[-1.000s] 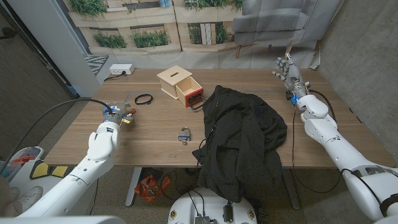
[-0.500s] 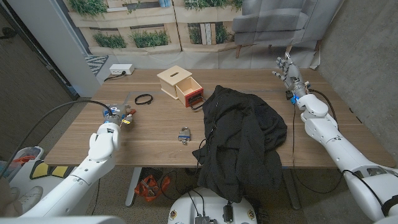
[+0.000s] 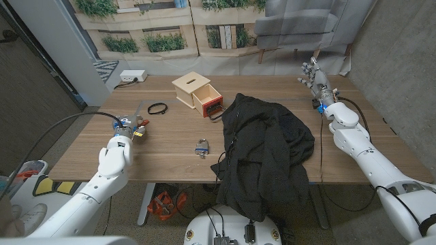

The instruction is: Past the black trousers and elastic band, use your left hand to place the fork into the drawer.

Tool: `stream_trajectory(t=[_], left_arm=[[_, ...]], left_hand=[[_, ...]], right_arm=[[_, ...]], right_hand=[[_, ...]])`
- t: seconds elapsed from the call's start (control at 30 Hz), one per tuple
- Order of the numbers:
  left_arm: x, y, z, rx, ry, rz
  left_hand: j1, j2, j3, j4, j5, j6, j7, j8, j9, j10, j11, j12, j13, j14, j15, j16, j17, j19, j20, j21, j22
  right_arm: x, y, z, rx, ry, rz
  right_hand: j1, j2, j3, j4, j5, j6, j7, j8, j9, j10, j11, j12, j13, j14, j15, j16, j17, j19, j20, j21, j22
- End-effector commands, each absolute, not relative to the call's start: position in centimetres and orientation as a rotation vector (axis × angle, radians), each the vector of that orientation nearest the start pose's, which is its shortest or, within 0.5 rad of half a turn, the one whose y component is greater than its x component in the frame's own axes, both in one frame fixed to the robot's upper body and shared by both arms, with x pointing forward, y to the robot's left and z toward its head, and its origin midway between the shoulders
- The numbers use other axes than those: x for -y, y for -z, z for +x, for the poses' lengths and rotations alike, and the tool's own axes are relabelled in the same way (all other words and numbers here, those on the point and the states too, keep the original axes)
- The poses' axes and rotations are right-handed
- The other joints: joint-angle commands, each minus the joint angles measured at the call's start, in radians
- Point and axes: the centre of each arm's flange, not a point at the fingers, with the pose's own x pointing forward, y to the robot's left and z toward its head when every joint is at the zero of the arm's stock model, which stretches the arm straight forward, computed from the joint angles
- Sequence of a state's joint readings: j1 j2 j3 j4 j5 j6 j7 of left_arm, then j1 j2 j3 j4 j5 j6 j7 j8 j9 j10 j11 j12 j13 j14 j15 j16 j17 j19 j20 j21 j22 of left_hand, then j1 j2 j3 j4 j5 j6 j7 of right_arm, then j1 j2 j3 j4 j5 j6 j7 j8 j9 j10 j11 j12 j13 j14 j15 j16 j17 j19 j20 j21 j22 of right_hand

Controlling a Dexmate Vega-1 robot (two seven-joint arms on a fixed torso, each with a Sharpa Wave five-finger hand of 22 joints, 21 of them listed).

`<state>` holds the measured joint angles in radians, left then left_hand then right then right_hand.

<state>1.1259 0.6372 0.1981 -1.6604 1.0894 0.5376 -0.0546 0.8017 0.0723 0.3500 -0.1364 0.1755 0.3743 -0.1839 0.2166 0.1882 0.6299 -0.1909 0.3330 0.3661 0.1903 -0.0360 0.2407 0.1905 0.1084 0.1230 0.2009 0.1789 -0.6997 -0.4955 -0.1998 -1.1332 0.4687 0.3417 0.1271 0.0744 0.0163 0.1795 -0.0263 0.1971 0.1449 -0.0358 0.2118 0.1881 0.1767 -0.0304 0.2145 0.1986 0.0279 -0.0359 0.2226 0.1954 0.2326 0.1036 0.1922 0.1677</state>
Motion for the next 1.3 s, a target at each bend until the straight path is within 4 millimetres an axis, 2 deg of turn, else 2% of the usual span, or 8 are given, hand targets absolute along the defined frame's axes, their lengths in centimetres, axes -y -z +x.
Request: stream_trajectory(t=[0.03,0.33,0.4,0.63,0.77,0.83,1.03,1.3], left_arm=[[-40.85,7.43,58.79,0.031,-0.594,1.575],[-40.54,7.53,59.19,0.035,-0.586,1.575],[-40.49,7.53,59.27,0.039,-0.588,1.578],[-40.37,7.52,59.45,0.045,-0.603,1.591],[-40.36,7.56,59.50,0.048,-0.609,1.593],[-40.34,7.56,59.50,0.049,-0.616,1.593],[-40.34,7.54,59.49,0.057,-0.630,1.591],[-40.38,7.59,59.45,0.062,-0.630,1.588]], left_hand=[[-0.002,-0.003,-0.007,-0.002,0.001,0.014,0.003,0.002,0.003,0.015,0.003,0.005,-0.002,0.014,-0.068,0.005,0.001,0.011,0.003,0.009,0.004],[0.014,0.003,-0.002,-0.012,0.004,0.024,0.006,0.003,0.003,0.035,-0.002,0.001,-0.011,0.024,-0.072,0.005,-0.001,0.015,0.005,0.009,0.004],[0.051,0.024,0.017,-0.027,0.010,0.028,0.011,0.002,0.003,0.045,-0.002,-0.005,-0.018,0.026,-0.074,0.003,-0.002,0.016,0.011,0.008,0.004],[0.133,0.055,0.053,-0.046,0.017,0.052,0.007,0.006,0.004,0.090,-0.002,-0.005,-0.025,0.045,-0.086,0.002,-0.004,0.027,0.012,0.010,0.003],[0.177,0.066,0.068,-0.046,0.018,0.066,0.006,0.007,0.004,0.136,-0.003,0.004,-0.023,0.072,-0.099,0.007,-0.005,0.034,0.014,0.010,0.003],[0.214,0.074,0.079,-0.047,0.019,0.069,0.006,0.006,0.005,0.174,-0.026,0.015,-0.017,0.083,-0.103,0.008,-0.004,0.039,0.015,0.010,0.002],[0.279,0.090,0.093,-0.045,0.021,0.082,0.007,-0.001,0.006,0.237,-0.031,0.058,0.011,0.129,-0.132,0.023,0.005,0.046,0.015,0.010,0.002],[0.298,0.094,0.089,-0.039,0.020,0.088,0.005,-0.006,0.007,0.264,-0.030,0.086,0.029,0.150,-0.149,0.033,0.015,0.051,0.015,0.011,0.002]], right_arm=[[37.06,-5.52,65.92,0.725,-0.072,-0.119],[36.99,-5.57,66.22,0.718,-0.071,-0.116],[37.00,-5.60,66.27,0.718,-0.069,-0.115],[36.95,-5.61,66.47,0.713,-0.068,-0.115],[36.90,-5.67,66.56,0.713,-0.068,-0.116],[36.88,-5.70,66.59,0.714,-0.067,-0.114],[36.75,-5.74,66.65,0.712,-0.068,-0.113],[36.64,-5.77,66.72,0.712,-0.070,-0.119]], right_hand=[[0.006,0.004,0.003,-0.006,0.004,0.010,-0.005,-0.001,0.004,0.007,0.001,0.000,0.001,0.006,-0.044,-0.004,0.002,-0.002,0.000,-0.003,0.002],[0.007,0.004,0.004,-0.007,0.004,0.011,-0.004,-0.002,0.004,0.009,0.000,-0.001,0.001,0.006,-0.045,-0.006,0.001,-0.003,0.001,-0.003,0.002],[0.007,0.004,0.004,-0.007,0.004,0.011,-0.004,-0.002,0.004,0.010,0.002,-0.001,0.001,0.007,-0.045,-0.006,0.001,-0.003,0.000,-0.003,0.002],[0.007,0.004,0.004,-0.008,0.004,0.011,-0.004,-0.002,0.004,0.010,0.001,-0.002,0.001,0.007,-0.045,-0.007,0.001,-0.003,0.001,-0.003,0.002],[0.007,0.004,0.004,-0.008,0.004,0.011,-0.004,-0.003,0.004,0.009,0.001,-0.003,0.001,0.007,-0.045,-0.007,0.001,-0.004,0.001,-0.004,0.002],[0.008,0.004,0.004,-0.008,0.004,0.011,-0.004,-0.003,0.004,0.010,0.000,-0.003,0.001,0.008,-0.046,-0.007,0.001,-0.004,0.000,-0.003,0.002],[0.008,0.005,0.004,-0.009,0.004,0.011,-0.004,-0.004,0.004,0.011,0.000,-0.003,0.001,0.007,-0.047,-0.008,0.001,-0.004,0.001,-0.004,0.002],[0.009,0.006,0.004,-0.010,0.004,0.012,-0.004,-0.004,0.004,0.010,0.000,-0.004,0.002,0.008,-0.047,-0.009,0.001,-0.004,-0.001,-0.004,0.002]])
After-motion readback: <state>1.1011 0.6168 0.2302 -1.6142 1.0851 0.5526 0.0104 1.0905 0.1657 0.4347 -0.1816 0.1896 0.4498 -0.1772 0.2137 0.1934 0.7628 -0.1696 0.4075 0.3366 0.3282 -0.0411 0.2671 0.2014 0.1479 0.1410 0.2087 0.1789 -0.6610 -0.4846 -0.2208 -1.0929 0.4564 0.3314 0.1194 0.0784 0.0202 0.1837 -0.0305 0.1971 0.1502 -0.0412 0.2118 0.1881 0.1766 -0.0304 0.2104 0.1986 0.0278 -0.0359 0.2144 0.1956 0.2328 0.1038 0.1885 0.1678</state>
